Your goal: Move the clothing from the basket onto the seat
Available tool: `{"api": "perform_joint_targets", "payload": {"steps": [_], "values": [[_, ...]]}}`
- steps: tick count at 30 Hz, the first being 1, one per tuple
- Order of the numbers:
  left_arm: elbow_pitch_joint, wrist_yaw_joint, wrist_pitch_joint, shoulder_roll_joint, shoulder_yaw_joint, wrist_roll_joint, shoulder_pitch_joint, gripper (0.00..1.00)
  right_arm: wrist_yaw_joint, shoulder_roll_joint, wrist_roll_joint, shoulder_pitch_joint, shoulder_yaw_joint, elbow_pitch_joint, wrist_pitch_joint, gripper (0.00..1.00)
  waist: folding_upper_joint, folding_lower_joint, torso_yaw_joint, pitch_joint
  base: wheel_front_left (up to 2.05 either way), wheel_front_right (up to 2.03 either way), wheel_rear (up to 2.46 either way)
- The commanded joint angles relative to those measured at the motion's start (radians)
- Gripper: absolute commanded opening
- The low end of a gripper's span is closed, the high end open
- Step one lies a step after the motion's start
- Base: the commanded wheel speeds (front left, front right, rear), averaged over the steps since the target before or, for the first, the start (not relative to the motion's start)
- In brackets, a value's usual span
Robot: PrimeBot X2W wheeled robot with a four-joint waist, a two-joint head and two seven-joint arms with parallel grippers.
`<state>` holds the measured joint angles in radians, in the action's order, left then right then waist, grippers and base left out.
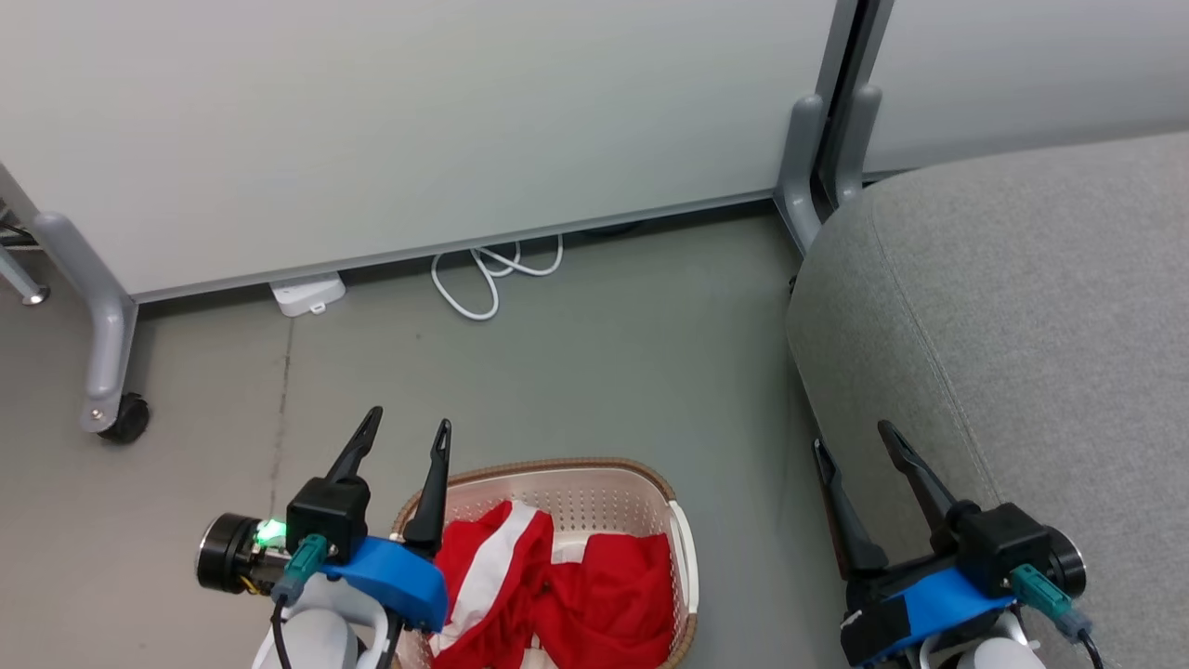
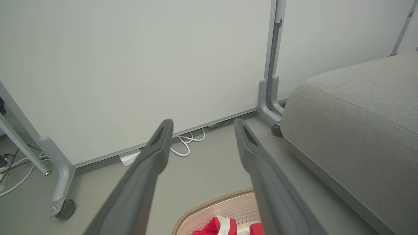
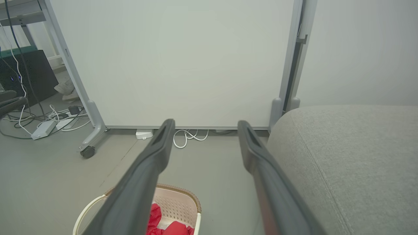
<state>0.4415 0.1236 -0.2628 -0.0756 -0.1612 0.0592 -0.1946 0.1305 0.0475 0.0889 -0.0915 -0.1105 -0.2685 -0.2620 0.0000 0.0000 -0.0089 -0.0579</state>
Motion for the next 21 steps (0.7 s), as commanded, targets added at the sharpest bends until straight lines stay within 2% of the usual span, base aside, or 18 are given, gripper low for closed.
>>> {"api": "perform_joint_targets", "payload": {"steps": [1,5,11,21], "values": [[0.024,0.004,-0.003,-0.012,-0.010,0.004,-0.039,1.00,0.000,0.005,-0.007,-0.024,-0.004,0.009,-0.005,1.00,0.0000,0.0000,-0.031,-0.046,0.00,0.00,0.00],[0.104,0.009,-0.003,-0.038,-0.045,0.019,-0.126,1.00,0.000,0.005,-0.010,-0.065,-0.009,0.019,-0.004,1.00,0.0000,0.0000,-0.066,-0.125,0.00,0.00,0.00],[0.258,0.007,-0.003,-0.105,-0.183,0.079,-0.281,1.00,0.000,0.005,-0.001,-0.139,-0.018,0.043,-0.004,1.00,0.0000,0.0000,-0.123,-0.263,0.00,0.00,0.00],[0.476,0.007,-0.003,-0.169,-0.383,0.189,-0.465,1.00,0.000,0.004,0.004,-0.222,-0.023,0.074,-0.004,1.00,0.0000,0.0000,-0.155,-0.426,0.00,0.00,0.00]]}}
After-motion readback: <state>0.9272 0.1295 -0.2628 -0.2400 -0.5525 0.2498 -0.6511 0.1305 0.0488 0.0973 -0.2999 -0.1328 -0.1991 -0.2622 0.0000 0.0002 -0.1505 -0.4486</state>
